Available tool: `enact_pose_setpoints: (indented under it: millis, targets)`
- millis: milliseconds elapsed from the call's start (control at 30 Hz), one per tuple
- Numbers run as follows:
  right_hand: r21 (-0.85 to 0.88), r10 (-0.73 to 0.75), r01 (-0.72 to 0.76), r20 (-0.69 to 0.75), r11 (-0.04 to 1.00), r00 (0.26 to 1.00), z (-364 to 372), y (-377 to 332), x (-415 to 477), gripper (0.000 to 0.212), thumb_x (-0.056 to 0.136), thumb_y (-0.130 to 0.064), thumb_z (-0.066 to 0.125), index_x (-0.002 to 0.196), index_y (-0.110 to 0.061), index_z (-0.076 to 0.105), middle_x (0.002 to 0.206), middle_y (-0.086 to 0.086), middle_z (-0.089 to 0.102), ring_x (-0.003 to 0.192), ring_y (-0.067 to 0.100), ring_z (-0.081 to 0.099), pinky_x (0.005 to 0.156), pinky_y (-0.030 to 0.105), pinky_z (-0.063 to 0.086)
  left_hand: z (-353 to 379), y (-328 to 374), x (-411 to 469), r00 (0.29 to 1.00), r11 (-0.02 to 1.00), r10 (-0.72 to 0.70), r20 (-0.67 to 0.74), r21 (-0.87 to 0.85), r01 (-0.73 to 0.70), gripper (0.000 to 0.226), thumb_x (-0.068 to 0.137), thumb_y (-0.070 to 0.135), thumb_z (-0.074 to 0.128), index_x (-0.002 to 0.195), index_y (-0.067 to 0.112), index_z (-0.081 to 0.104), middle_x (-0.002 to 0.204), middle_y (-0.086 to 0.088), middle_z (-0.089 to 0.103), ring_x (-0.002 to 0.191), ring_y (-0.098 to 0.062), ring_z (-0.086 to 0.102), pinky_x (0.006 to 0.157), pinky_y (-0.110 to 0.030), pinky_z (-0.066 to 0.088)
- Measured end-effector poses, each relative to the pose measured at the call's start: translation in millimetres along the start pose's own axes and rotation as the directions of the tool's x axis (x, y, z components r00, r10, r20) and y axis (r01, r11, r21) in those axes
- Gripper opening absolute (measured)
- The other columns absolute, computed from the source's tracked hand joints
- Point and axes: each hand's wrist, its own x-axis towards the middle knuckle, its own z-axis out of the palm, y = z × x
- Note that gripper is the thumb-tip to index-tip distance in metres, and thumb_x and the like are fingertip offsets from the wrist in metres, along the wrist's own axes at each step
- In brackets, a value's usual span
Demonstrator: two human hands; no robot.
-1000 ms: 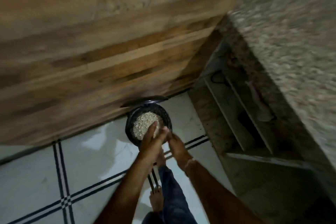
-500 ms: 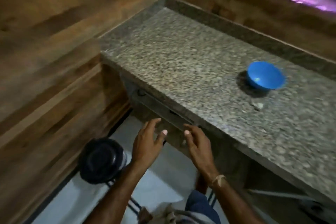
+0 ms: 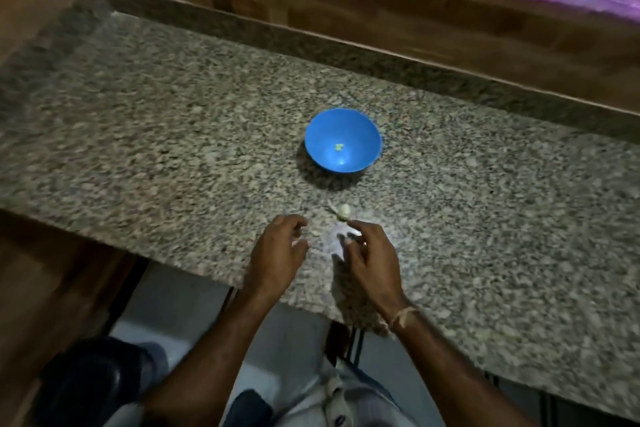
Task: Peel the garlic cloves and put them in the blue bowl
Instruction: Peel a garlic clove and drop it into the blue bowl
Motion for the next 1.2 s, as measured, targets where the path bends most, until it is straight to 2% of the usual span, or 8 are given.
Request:
enact_pose_setpoints:
  millis: [233,333,433,633,767,900,1067,1200]
  targets:
    - [-0.375,0.036,-0.014,0.052,0.927,0.998,-11.9,24.6,62.4,0.048,0.092,-0.025,0.07,0.139,-0.019,0.061,0.146,0.01,0.055,0.129,0.037,0.05,0.097,0.046,0.047,34.3,0.9,37.3,0.996,0.997,-0.006,0.092,0.077,-0.001,0.021,0.095,-0.004,0.058,0.095,0.015,0.068,0.101,-0.001,0.062,0.089,-0.002,0.066,0.071,-0.015,0.049]
    - [-0.496,0.066,-0.009,0.097,0.869,0.993,-12.9,19.0,71.5,0.055,0.088,-0.024,0.077,0.139,-0.023,0.058,0.155,0.009,0.046,0.133,0.037,0.041,0.096,0.049,0.046,30.8,-1.3,41.1,0.995,1.0,0.008,0.104,0.029,-0.011,0.026,0.098,-0.005,0.052,0.091,0.015,0.066,0.099,0.0,0.063,0.089,-0.011,0.07,0.072,-0.037,0.058]
    - [-0.505,0.09,-0.023,0.109,0.863,0.99,-13.4,14.3,73.2,0.058,0.089,-0.026,0.078,0.142,-0.025,0.056,0.159,0.007,0.042,0.138,0.036,0.039,0.098,0.05,0.044,14.2,12.6,48.4,1.0,1.0,0.02,0.008,0.004,-0.02,0.029,0.097,0.002,0.057,0.088,0.029,0.062,0.093,0.013,0.062,0.083,0.003,0.062,0.065,-0.025,0.053]
    - [-0.5,0.135,-0.087,0.06,0.861,0.989,-9.9,7.2,72.8,0.061,0.083,-0.022,0.079,0.138,-0.031,0.055,0.158,0.001,0.041,0.136,0.031,0.038,0.089,0.046,0.041,-7.0,70.3,129.8,0.963,0.968,0.246,-0.112,0.07,-0.239,0.011,0.092,0.02,0.074,0.094,0.027,0.066,0.095,0.013,0.067,0.092,-0.012,0.058,0.065,-0.03,0.038]
    - [-0.491,0.152,-0.114,0.039,0.864,0.988,-9.0,8.1,71.4,0.062,0.086,-0.022,0.079,0.141,-0.032,0.054,0.162,-0.002,0.038,0.14,0.027,0.034,0.092,0.046,0.041,1.3,73.6,170.9,0.976,0.953,0.215,0.025,0.212,-0.216,0.018,0.095,0.02,0.075,0.113,0.021,0.076,0.114,0.003,0.074,0.114,-0.022,0.061,0.076,-0.038,0.05]
    - [-0.454,0.144,-0.118,0.021,0.883,0.989,-8.6,11.0,68.7,0.061,0.089,-0.027,0.077,0.145,-0.031,0.054,0.165,-0.002,0.038,0.143,0.028,0.035,0.095,0.049,0.043,-6.3,62.1,137.8,0.905,0.912,0.404,-0.131,0.128,-0.389,0.018,0.097,0.022,0.072,0.115,0.023,0.07,0.113,0.004,0.066,0.11,-0.02,0.056,0.075,-0.037,0.049]
    - [-0.371,0.131,-0.115,0.018,0.921,0.991,-6.5,15.5,64.6,0.061,0.09,-0.024,0.077,0.147,-0.027,0.055,0.166,-0.002,0.036,0.146,0.026,0.035,0.1,0.05,0.046,33.4,26.6,80.7,0.858,0.843,0.456,0.235,0.197,-0.501,0.039,0.091,0.034,0.075,0.128,0.032,0.064,0.122,0.006,0.06,0.11,-0.022,0.055,0.086,-0.043,0.048]
    - [-0.305,0.1,-0.085,0.035,0.949,0.994,-11.2,19.7,58.7,0.06,0.092,-0.022,0.075,0.148,-0.022,0.056,0.167,0.001,0.037,0.151,0.026,0.033,0.109,0.049,0.041,55.1,13.9,84.7,0.898,0.888,0.373,0.233,0.189,-0.419,0.039,0.086,0.02,0.083,0.122,0.029,0.071,0.113,0.004,0.065,0.102,-0.023,0.062,0.084,-0.042,0.051]
